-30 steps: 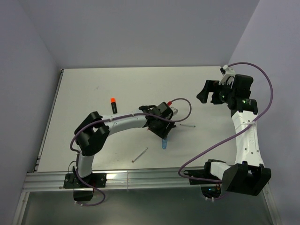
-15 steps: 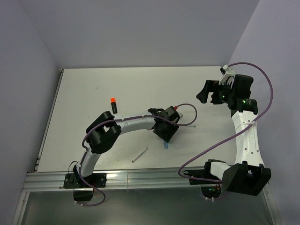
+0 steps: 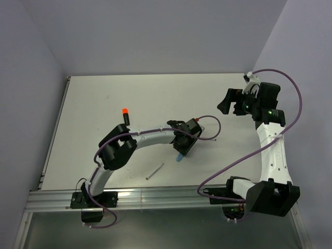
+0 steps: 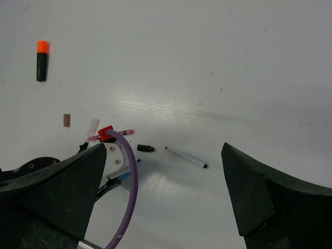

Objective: Insert the pens into the pen caps

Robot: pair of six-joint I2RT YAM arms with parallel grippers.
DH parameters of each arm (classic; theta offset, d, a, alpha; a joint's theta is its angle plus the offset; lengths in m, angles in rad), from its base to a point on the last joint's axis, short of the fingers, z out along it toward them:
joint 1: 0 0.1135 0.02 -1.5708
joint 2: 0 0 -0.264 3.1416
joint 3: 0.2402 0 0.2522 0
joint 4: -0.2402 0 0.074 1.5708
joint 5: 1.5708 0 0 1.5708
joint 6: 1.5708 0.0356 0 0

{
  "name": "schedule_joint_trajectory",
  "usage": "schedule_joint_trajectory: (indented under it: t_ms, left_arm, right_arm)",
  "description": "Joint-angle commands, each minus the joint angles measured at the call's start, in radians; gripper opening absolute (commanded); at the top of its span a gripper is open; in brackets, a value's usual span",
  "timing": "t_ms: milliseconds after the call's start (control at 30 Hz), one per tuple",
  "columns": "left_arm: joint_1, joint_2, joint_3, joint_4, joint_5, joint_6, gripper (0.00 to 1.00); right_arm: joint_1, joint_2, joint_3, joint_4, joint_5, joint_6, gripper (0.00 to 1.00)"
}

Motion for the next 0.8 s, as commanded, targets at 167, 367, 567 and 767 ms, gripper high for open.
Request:
schedule_joint_trajectory:
  t_ms: [167, 367, 567, 767]
  left_arm:
    - [-0.01, 0.005, 0.023, -0.008, 0.005, 0.008, 0.11]
    - [0.026, -0.033, 0.102, -0.05, 0.041, -0.002, 0.01]
    - [0.132, -0.119, 0.211, -0.079, 0.195, -0.041, 0.0]
    - [0.173, -0.156, 0.284, -0.105, 0.336, -0.088, 0.0]
  right_arm:
    - [-0.009, -0.01, 0.0, 0.01, -0.008, -0.01, 1.0]
    - [-0.009, -0.012, 0.035, 0.009, -0.039, -0.059, 1.0]
    - [-0.009, -0.016, 0.111, -0.025, -0.157, -0.206, 0.97]
    - [0.004, -0.105, 0.146, -0.129, -0.272, -0.563, 0.91]
